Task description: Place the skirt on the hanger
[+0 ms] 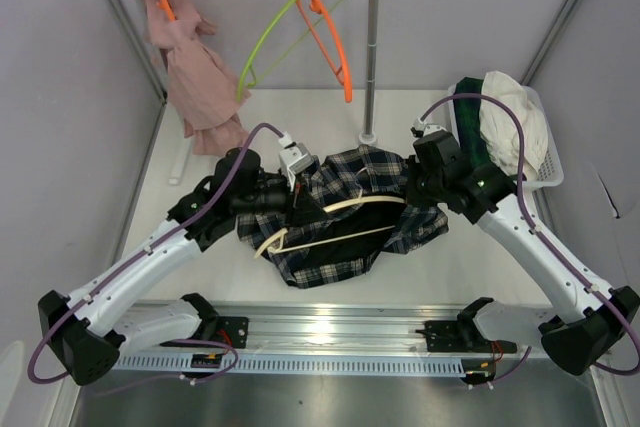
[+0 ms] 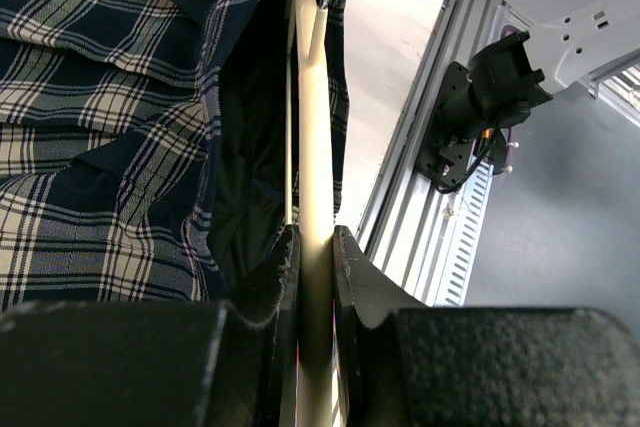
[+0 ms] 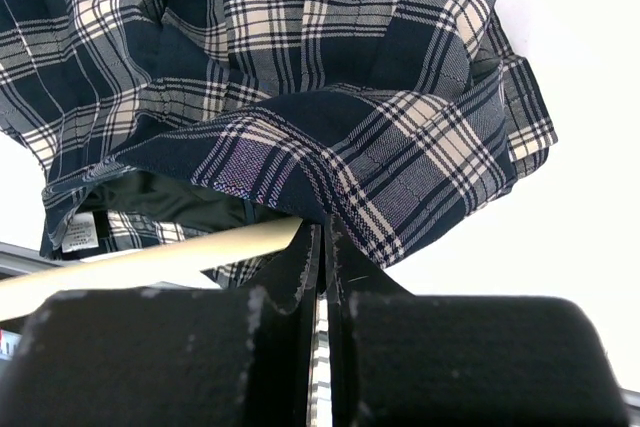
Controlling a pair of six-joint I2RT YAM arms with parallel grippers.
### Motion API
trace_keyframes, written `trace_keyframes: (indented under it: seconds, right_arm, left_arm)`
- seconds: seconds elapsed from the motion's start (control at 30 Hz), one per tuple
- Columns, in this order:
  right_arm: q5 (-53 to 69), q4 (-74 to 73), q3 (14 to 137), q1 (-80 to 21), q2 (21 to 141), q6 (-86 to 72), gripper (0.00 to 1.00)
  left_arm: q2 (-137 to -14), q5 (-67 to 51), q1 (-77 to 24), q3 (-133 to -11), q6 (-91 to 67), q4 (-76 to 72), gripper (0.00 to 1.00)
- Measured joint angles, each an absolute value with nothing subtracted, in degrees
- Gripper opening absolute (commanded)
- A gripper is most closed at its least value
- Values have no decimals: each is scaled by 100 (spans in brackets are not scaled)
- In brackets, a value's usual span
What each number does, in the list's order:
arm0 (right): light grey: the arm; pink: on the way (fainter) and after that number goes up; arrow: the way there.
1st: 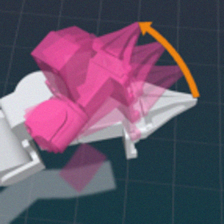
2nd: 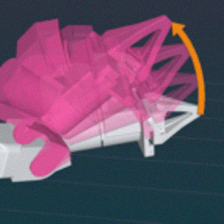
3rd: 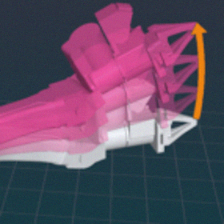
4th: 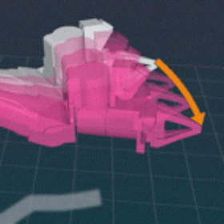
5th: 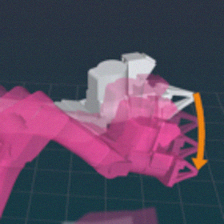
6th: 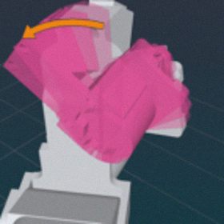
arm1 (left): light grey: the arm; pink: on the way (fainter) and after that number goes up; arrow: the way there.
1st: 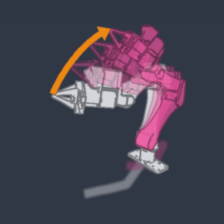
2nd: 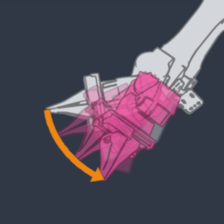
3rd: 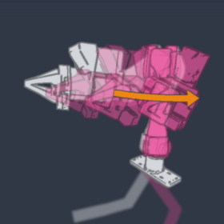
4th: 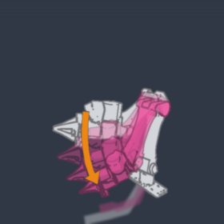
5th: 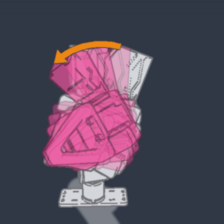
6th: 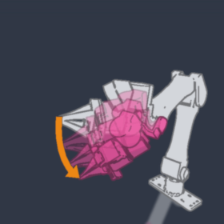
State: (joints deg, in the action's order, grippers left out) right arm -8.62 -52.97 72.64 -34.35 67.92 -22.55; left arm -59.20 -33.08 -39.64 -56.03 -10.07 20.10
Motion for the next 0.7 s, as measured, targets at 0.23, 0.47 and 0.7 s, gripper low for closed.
trace_keyframes:
  seconds: [0.23, 0.47, 0.7]
  right_arm:
    - [-923, -5369, 7303, -3492, 6796, -2259, 0]
    - [-958, -5096, 6825, -3514, 6781, -2359, 9]
    - [-851, -4803, 6364, -3522, 6722, -2410, 37]
  left_arm:
    - [-5975, -3065, -4040, -5596, -989, 2021, 0]
    - [-6136, -3006, -4121, -5341, -1096, 1660, 0]
    - [-6364, -2952, -4191, -5221, -1164, 1485, 0]
